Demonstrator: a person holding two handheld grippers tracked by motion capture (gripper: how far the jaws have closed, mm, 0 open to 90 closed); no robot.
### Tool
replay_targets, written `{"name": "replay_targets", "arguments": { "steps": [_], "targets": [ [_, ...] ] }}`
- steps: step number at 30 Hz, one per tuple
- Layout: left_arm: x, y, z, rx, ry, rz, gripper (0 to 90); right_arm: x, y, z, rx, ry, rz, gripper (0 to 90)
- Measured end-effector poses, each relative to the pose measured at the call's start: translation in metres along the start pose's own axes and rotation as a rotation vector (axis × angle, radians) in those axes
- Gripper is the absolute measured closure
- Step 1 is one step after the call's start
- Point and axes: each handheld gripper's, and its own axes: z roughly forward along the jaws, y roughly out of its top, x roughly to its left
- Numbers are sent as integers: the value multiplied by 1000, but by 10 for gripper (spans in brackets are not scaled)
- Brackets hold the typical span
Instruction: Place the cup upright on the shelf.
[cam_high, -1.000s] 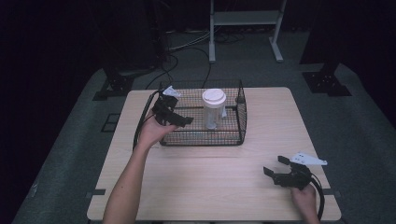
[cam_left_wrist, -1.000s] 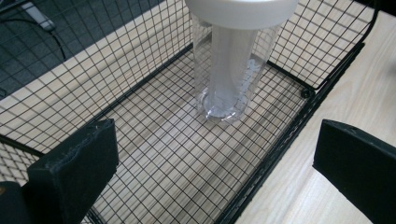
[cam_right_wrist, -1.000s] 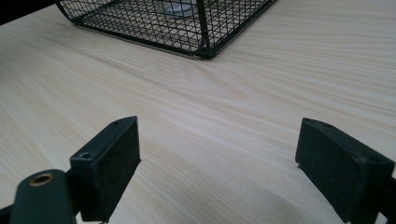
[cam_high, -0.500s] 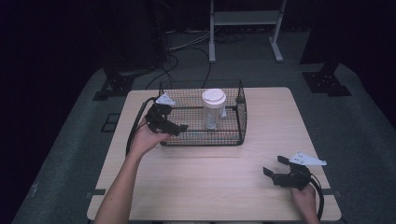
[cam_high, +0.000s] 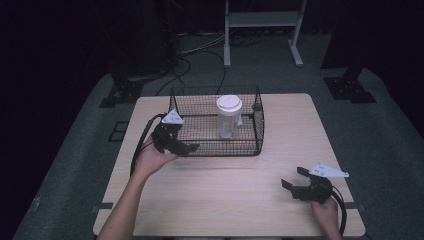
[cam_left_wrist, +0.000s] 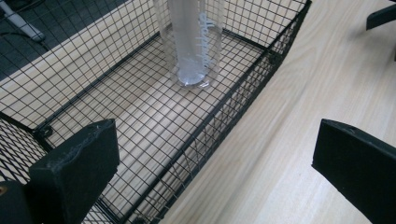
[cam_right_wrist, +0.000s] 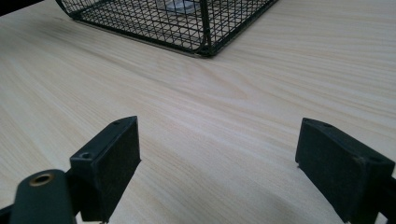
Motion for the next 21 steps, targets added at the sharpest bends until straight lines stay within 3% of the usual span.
{"name": "replay_targets", "arguments": {
  "steps": [21],
  "targets": [
    [-15,-33,-5,-8,-18,-3,0,-2,0,0,-1,-5,20,129]
  ]
}}
